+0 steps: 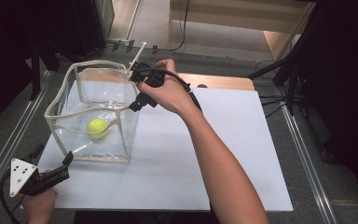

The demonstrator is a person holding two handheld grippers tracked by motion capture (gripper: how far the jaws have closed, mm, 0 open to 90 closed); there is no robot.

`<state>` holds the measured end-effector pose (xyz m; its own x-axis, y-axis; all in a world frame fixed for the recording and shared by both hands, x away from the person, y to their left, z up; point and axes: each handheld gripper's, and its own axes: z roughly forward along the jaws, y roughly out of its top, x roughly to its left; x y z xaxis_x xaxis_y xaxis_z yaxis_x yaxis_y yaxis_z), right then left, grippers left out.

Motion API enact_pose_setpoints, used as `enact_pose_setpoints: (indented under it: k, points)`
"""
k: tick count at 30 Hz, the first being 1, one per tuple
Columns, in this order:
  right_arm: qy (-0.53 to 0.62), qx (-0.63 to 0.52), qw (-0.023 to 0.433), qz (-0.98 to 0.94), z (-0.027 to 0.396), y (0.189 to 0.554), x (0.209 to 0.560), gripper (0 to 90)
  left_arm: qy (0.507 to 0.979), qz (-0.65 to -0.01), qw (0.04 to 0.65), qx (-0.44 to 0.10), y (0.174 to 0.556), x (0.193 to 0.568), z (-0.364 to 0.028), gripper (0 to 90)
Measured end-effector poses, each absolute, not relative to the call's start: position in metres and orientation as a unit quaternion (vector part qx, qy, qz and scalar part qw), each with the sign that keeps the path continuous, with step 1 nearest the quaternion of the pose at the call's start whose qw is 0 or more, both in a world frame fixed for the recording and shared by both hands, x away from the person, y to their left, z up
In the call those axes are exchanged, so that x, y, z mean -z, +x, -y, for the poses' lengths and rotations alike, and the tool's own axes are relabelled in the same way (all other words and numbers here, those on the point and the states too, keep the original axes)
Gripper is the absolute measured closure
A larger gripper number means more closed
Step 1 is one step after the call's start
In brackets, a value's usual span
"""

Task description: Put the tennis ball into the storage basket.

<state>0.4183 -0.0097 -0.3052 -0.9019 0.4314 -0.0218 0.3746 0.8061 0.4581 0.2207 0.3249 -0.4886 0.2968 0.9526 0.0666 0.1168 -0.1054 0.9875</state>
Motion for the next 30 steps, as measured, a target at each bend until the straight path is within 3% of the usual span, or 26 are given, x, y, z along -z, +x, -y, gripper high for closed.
enact_pose_setpoints:
  k: [30]
  points:
    - [0.221,-0.236,0.068,-0.944,0.034,0.394,0.353,0.0,0.622,-0.43,0.511,-0.409,0.221,0.489,-0.324,6.9]
